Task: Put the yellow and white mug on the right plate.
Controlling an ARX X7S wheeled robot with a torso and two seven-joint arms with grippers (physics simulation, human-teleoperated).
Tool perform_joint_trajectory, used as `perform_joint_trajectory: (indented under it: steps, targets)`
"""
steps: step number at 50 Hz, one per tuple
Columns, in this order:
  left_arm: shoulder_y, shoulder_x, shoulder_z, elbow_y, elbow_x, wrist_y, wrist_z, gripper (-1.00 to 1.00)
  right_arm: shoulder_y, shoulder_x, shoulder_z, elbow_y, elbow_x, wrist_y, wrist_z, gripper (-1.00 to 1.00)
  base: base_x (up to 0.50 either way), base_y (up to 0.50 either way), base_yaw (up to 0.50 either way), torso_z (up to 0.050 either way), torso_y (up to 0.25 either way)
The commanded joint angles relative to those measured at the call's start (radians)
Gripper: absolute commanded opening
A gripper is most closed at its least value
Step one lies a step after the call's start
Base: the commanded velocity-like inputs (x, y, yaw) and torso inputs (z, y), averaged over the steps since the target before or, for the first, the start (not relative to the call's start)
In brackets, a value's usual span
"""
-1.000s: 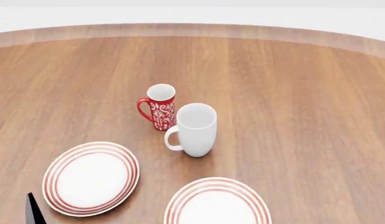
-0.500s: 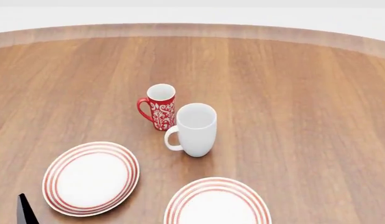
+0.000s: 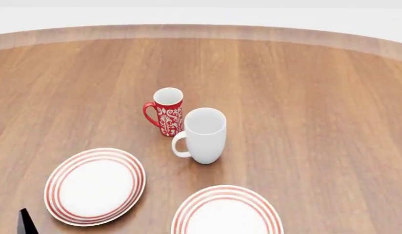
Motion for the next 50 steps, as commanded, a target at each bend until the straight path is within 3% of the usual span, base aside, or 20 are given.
perform_joint_trajectory:
  steps: [1,21,37,50]
  targets:
    - [-0.001,0.013,-0.015,-0.005,0.017,0.007,0.014,1.0,0.01,-0.046,-0.017,0.109,-0.04,-0.078,-0.011,1.0,0.0,0.0,0.0,0.0,0.0]
    - [-0.001,0.003,-0.002,-0.012,0.024,0.01,0.002,1.0,0.026,-0.085,-0.085,0.257,-0.053,-0.178,0.049,1.0,0.0,0.0,0.0,0.0,0.0]
    - [0.022,-0.005,0.0,0.107,0.008,-0.096,0.035,1.0,0.025,-0.094,-0.148,0.282,-0.035,-0.188,0.113,1.0,0.0,0.0,0.0,0.0,0.0]
    - [0.019,-0.012,0.006,0.1,0.013,-0.096,0.028,1.0,0.092,-0.108,-0.307,0.444,0.098,-0.294,0.212,1.0,0.0,0.0,0.0,0.0,0.0]
